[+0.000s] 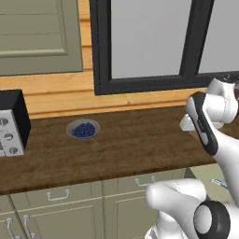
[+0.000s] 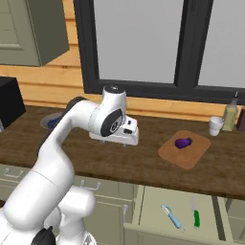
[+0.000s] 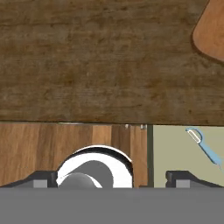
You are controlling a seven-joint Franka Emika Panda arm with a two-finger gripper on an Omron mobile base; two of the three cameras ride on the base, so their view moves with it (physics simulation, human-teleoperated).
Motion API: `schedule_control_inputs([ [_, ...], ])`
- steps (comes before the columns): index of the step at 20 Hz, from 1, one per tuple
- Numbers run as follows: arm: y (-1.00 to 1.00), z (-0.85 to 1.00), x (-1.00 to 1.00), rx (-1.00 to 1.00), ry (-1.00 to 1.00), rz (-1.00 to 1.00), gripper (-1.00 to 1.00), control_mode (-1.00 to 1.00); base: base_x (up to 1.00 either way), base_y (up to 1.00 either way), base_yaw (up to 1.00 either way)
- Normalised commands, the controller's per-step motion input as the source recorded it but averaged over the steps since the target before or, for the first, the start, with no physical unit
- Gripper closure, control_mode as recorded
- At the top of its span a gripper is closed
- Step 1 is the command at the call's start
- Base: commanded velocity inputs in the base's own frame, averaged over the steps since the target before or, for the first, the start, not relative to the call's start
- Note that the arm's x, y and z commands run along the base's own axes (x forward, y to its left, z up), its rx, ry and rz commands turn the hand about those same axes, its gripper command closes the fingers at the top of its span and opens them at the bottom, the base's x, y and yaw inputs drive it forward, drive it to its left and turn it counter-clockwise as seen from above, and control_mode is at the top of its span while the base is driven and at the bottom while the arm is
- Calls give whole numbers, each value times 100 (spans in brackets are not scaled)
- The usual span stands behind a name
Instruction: Place the appropriate cutting tool for cutting the eggplant skin on the cutting board.
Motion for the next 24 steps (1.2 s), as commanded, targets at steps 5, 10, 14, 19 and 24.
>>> schedule_control_inputs([
  [5, -100, -52, -2, -4, 12, 0, -100, -100, 0, 0, 0],
  [10, -98, -53, -41, 0, 6, 0, -100, -100, 0, 0, 0],
  [14, -70, -45, -61, 0, 0, 0, -100, -100, 0, 0, 0],
  [19, -38, -26, -48, 0, 0, 0, -100, -100, 0, 0, 0],
  [24, -31, -11, -4, 1, 6, 0, -100, -100, 0, 0, 0],
])
